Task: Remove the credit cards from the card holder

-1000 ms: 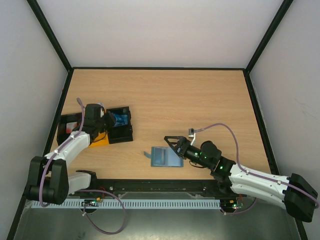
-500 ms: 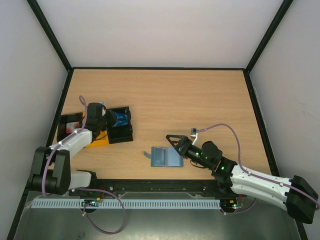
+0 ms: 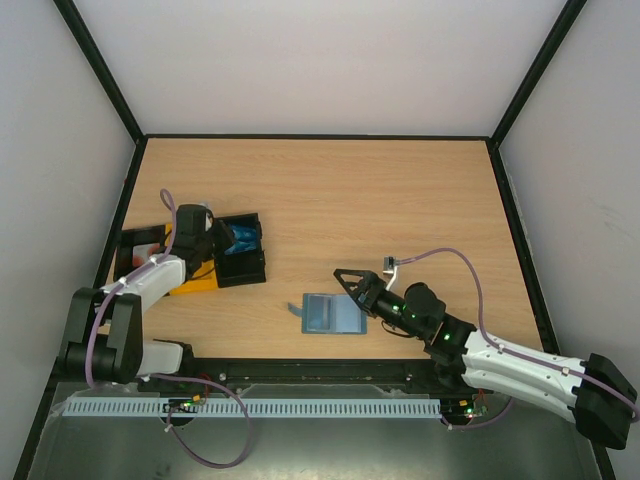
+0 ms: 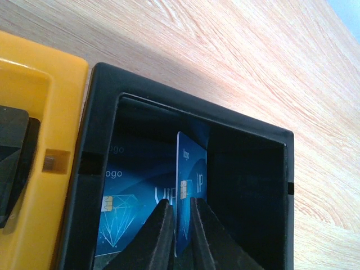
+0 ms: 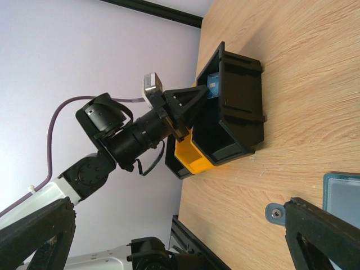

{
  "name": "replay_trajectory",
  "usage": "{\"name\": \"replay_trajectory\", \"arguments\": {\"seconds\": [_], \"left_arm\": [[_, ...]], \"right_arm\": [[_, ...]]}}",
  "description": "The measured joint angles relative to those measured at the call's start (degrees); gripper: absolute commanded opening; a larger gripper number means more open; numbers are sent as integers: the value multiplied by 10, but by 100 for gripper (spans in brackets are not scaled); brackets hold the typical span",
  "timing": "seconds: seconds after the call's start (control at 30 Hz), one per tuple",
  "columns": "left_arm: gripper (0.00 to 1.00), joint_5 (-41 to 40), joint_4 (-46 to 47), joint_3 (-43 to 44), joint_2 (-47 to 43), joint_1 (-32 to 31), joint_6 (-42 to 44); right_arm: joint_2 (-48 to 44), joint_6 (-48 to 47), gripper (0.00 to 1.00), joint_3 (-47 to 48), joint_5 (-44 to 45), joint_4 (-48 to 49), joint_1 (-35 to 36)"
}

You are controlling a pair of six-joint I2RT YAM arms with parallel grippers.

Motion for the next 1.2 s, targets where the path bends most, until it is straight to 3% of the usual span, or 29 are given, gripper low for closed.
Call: {"name": "replay_trajectory", "arguments": {"seconds": [0.43, 0.73, 0.97, 1.07, 1.2], "left_arm": [[32, -18, -29, 14, -26, -1, 3], [55, -37, -77, 14, -114, -5, 6], [70, -3, -123, 7, -204, -15, 15], [79, 24, -147, -5, -243, -22, 18], [84, 47, -180, -25, -281, -44, 16]], "right_arm": [[0, 0, 98, 0, 6, -24, 0], [9, -9, 98, 0, 8, -80, 0], [-2, -51, 99, 5, 24, -148, 0], [0, -69, 90, 8, 26, -164, 0], [27, -83, 67, 11, 25, -174, 0]]}}
